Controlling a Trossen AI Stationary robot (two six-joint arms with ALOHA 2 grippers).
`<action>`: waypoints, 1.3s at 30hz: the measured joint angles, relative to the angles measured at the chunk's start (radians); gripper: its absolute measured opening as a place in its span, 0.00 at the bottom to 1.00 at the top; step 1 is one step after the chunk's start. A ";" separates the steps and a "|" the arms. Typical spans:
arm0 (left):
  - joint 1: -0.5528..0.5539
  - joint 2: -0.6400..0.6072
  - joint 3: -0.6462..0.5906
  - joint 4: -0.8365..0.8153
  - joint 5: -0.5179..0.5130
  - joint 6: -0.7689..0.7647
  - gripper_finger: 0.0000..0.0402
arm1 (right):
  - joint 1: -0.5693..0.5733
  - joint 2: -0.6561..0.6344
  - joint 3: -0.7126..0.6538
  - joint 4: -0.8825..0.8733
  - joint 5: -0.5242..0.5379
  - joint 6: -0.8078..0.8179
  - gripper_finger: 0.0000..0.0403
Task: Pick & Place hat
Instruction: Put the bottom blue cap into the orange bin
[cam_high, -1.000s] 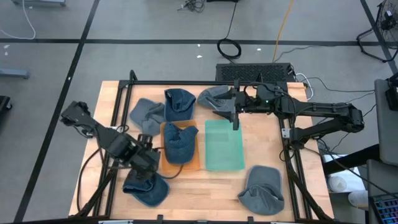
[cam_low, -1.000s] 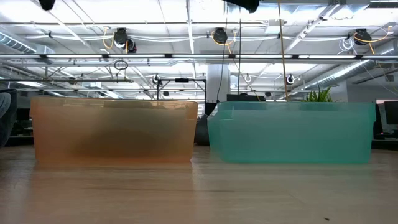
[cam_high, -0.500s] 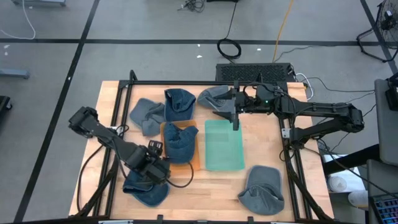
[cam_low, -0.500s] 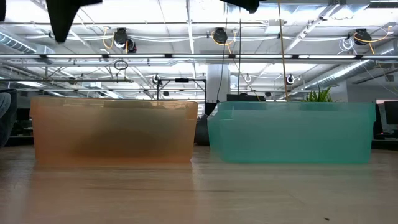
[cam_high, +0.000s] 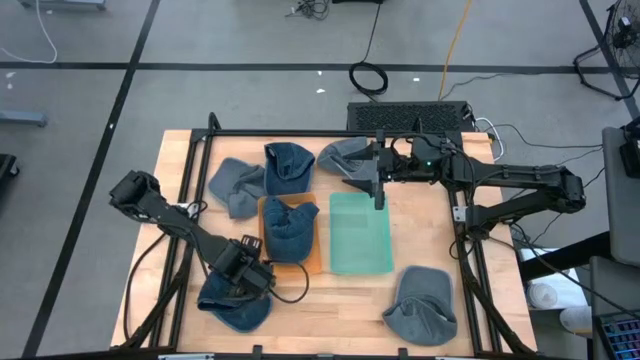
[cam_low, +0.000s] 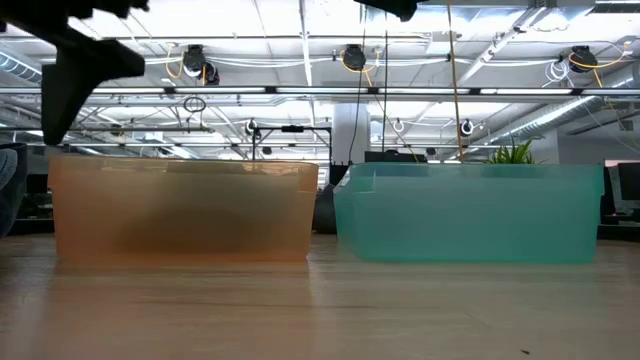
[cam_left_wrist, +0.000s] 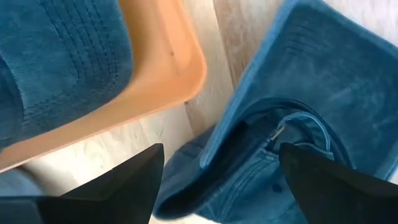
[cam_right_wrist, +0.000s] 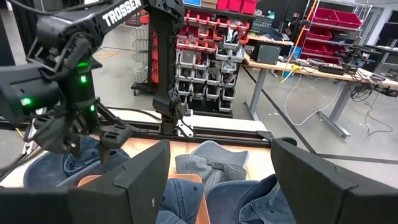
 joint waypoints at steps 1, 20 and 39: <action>0.004 0.000 -0.010 0.008 0.003 -0.001 0.82 | 0.000 0.000 0.000 0.000 0.000 0.000 0.67; 0.031 0.000 -0.189 0.242 0.182 0.014 0.68 | 0.000 0.000 0.000 0.000 0.000 0.000 0.66; 0.040 0.000 -0.190 0.235 0.235 0.025 0.04 | 0.000 0.000 0.000 0.000 0.000 -0.022 0.64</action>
